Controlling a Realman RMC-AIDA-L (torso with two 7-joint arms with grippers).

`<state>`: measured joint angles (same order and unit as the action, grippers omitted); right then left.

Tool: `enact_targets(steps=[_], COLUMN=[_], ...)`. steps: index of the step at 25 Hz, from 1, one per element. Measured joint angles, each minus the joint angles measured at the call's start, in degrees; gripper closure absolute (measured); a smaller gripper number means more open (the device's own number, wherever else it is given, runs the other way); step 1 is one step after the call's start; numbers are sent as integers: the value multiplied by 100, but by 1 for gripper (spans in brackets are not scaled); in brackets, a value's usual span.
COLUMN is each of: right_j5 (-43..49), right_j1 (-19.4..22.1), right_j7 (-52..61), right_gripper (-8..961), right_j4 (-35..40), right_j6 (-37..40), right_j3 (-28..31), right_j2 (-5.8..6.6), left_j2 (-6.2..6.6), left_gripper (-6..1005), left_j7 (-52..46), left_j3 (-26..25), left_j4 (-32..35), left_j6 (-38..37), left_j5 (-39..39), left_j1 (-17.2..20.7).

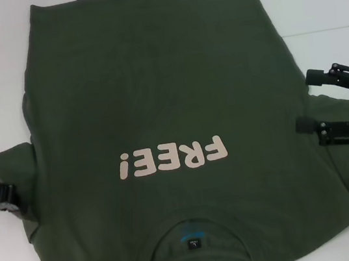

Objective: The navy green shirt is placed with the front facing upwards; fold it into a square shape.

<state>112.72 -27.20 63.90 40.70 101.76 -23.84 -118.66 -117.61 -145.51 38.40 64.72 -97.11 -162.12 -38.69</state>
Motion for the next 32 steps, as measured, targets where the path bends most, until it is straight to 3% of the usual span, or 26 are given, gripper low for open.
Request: enact_targets(steps=[9,25,32], right_j5=[-25,-64,-101], right_j1=[22,117,147], right_j7=[-2,-139,-147], right_gripper=[9,9,8], right_j4=[-39,-62,-60], right_j6=[39,51,69], right_j3=[25,160,161], right_j2=[-16,-61,-70], left_j2=[-119,-607,-620], left_gripper=[984,981,980], left_j7=[70,11,5], left_j3=[255,1099,1135], left_j4=[11,-846,-1019], left_j6=[-224,-68,23], left_j5=[5,-9,87], left_j1=[-456,-1236,-1250])
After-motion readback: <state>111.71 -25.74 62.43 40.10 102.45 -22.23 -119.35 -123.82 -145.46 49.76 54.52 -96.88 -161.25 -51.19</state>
